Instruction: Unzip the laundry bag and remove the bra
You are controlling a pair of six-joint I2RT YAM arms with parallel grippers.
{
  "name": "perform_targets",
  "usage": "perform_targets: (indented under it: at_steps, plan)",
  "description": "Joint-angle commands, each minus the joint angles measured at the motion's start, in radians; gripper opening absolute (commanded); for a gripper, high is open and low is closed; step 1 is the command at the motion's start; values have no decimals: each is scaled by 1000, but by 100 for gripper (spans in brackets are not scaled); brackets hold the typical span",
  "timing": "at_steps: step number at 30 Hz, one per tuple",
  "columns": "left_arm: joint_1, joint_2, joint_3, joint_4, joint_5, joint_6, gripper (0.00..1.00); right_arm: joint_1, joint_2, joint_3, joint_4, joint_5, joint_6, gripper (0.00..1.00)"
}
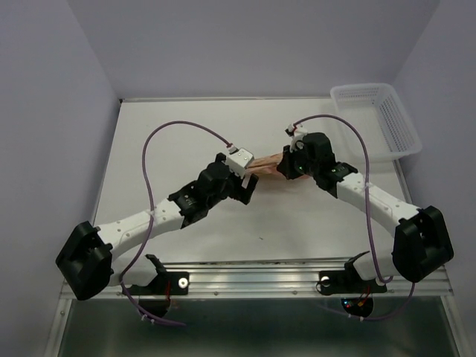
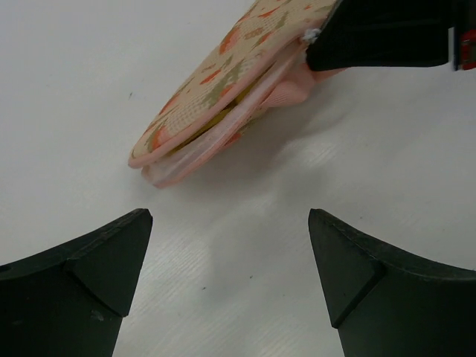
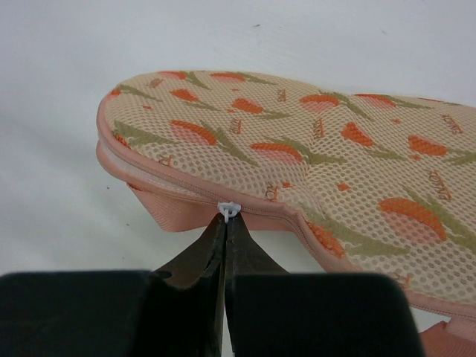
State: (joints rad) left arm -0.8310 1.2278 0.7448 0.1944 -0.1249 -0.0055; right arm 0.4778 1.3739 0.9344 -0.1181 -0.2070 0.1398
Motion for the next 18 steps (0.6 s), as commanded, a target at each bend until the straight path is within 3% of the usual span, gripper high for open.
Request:
perform_targets:
  at_steps: [1,12,15,18]
  plan:
    - [-62,5,73,22,36,31,99,27,-12,49,14,57,24,1]
    - [-65,116,145,63,42,272,99,36,-45,24,17,26,29,1]
    - [-63,141,145,117,-27,301,99,36,-55,21,17,11,27,1]
    - [-54,147,139,174,10,337,99,36,-56,15,20,-5,24,1]
